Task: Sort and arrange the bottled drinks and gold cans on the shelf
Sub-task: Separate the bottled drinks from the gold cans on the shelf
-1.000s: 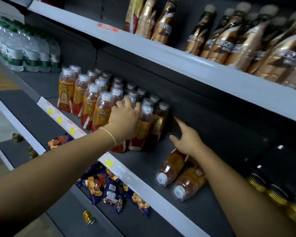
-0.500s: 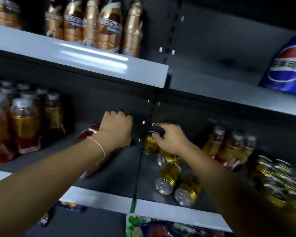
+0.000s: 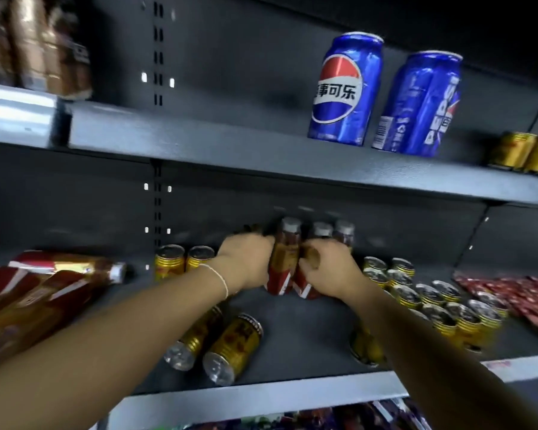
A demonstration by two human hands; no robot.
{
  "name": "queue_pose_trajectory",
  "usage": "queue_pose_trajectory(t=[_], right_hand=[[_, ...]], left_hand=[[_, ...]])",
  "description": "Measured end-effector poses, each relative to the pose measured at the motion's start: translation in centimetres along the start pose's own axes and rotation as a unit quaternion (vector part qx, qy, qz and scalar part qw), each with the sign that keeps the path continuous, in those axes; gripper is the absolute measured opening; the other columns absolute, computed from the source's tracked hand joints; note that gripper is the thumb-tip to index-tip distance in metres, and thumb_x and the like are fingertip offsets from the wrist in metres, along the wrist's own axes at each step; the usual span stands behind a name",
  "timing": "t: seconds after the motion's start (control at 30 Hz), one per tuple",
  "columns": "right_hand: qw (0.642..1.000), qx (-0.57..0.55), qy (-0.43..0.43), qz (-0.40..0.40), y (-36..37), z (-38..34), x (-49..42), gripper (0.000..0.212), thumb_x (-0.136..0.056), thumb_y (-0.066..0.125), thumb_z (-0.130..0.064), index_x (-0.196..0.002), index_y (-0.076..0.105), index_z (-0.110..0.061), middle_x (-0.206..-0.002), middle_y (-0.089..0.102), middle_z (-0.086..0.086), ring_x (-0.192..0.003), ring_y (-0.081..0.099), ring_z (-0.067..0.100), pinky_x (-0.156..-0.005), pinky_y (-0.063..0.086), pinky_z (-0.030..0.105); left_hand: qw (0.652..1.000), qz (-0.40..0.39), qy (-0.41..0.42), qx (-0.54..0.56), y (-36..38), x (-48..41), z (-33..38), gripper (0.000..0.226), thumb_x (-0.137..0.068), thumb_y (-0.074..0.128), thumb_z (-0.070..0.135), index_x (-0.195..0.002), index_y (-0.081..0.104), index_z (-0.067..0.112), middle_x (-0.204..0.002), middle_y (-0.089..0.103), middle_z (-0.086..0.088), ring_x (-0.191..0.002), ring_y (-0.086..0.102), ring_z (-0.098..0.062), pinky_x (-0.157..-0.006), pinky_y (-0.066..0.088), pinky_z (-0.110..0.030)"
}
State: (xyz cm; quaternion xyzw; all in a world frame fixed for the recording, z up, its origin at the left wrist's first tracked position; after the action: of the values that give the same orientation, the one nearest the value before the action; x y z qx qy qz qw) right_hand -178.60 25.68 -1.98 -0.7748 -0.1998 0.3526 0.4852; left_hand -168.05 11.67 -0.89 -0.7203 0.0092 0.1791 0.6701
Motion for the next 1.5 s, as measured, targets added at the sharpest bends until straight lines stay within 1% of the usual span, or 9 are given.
queue_pose_trajectory(t=[0.13,0.27,0.37,0.6,0.77,0.87,1.13,1.33,1.5], right_hand=[[0.999,0.034,0.040,0.016,-0.2,3.0,-1.8,0.023,-0.085,0.058,-0.027,-0.105,0.064,-0.020,-0.099,0.068,0.006,-0.091,0.065,0.026,-0.069,0.049,0.028],[0.991,0.130,0.025,-0.017,0.8,4.5,-4.6,0.066,-0.086,0.051,-0.035,-0.148,0.033,-0.022,-0.150,0.038,0.012,-0.137,0.037,0.035,-0.107,0.039,0.043],[0.990,0.130,0.021,-0.058,1.7,5.1,-5.9,0.079,-0.088,0.051,-0.035,-0.156,0.014,-0.019,-0.161,0.020,0.011,-0.147,0.019,0.032,-0.118,0.027,0.045],[0.993,0.120,0.003,-0.001,2.0,5.7,-5.0,0.073,-0.088,0.055,-0.035,-0.152,0.025,-0.019,-0.152,0.032,0.016,-0.139,0.032,0.037,-0.108,0.039,0.046],[0.999,0.050,0.016,0.003,1.2,6.1,-3.0,0.049,-0.084,0.063,-0.037,-0.130,0.050,-0.023,-0.108,0.064,0.007,-0.095,0.065,0.028,-0.079,0.057,0.039],[0.998,-0.013,0.062,-0.017,1.7,6.9,-1.7,0.079,-0.078,0.074,-0.034,-0.145,0.032,-0.031,-0.127,0.049,0.005,-0.107,0.061,0.026,-0.090,0.056,0.039],[0.992,-0.084,0.088,0.039,2.4,7.0,-0.1,0.080,-0.080,0.080,-0.021,-0.143,0.031,-0.031,-0.142,0.036,0.009,-0.122,0.054,0.031,-0.098,0.049,0.036],[0.992,-0.044,0.062,0.104,-0.2,4.2,0.5,0.079,-0.083,0.075,-0.032,-0.146,0.028,-0.034,-0.134,0.043,0.013,-0.116,0.055,0.034,-0.096,0.051,0.045],[0.993,-0.072,0.036,0.081,-3.3,-0.4,-0.4,0.051,-0.081,0.073,-0.045,-0.124,0.052,-0.028,-0.109,0.063,0.003,-0.097,0.063,0.021,-0.082,0.053,0.037]], left_hand=[[0.999,-0.001,0.009,0.043,1.2,-3.1,1.5,0.060,-0.085,0.060,0.035,-0.139,0.039,0.026,-0.136,0.047,-0.008,-0.119,0.052,-0.033,-0.094,0.050,-0.042],[0.997,0.056,0.037,0.047,1.5,-5.0,2.2,0.069,-0.086,0.056,0.037,-0.148,0.028,0.022,-0.144,0.038,-0.013,-0.124,0.044,-0.037,-0.098,0.044,-0.044],[0.996,0.046,0.038,0.068,2.0,-6.1,2.0,0.071,-0.082,0.058,0.034,-0.146,0.031,0.023,-0.144,0.035,-0.013,-0.123,0.043,-0.038,-0.095,0.043,-0.044],[0.993,0.008,0.023,0.112,3.1,-8.7,2.0,0.078,-0.090,0.055,0.032,-0.155,0.012,0.024,-0.162,0.009,-0.005,-0.146,0.019,-0.030,-0.114,0.027,-0.041],[0.990,-0.049,-0.002,0.131,3.8,-10.4,3.4,0.089,-0.088,0.062,0.023,-0.156,0.005,0.027,-0.163,0.002,-0.005,-0.149,0.009,-0.031,-0.119,0.021,-0.043],[0.993,-0.061,-0.029,0.097,3.9,-10.6,3.6,0.098,-0.080,0.069,0.021,-0.155,0.006,0.026,-0.161,-0.003,-0.006,-0.146,0.007,-0.038,-0.117,0.026,-0.049],[0.971,-0.006,-0.014,0.241,4.4,-7.7,2.0,0.061,-0.075,0.075,0.019,-0.125,0.040,0.021,-0.111,0.059,-0.005,-0.098,0.061,-0.025,-0.075,0.048,-0.030],[0.949,0.078,-0.037,0.304,0.6,-4.2,0.0,0.073,-0.066,0.082,0.024,-0.128,0.044,0.029,-0.120,0.057,-0.003,-0.103,0.060,-0.024,-0.088,0.051,-0.032],[0.912,0.052,-0.072,0.400,-5.9,-0.7,-2.9,0.063,-0.069,0.085,0.013,-0.125,0.055,0.017,-0.118,0.061,-0.001,-0.106,0.059,-0.019,-0.090,0.053,-0.038]])
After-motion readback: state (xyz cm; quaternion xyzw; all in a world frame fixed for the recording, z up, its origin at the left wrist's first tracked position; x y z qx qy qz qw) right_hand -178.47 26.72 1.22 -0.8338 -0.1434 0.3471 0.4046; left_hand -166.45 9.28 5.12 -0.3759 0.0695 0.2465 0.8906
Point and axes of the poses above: each hand's wrist, its own x-axis away from the middle knuckle, its own y-axis out of the palm, z = x × y, the point moved 3 cm from there along -x, towards the middle knuckle
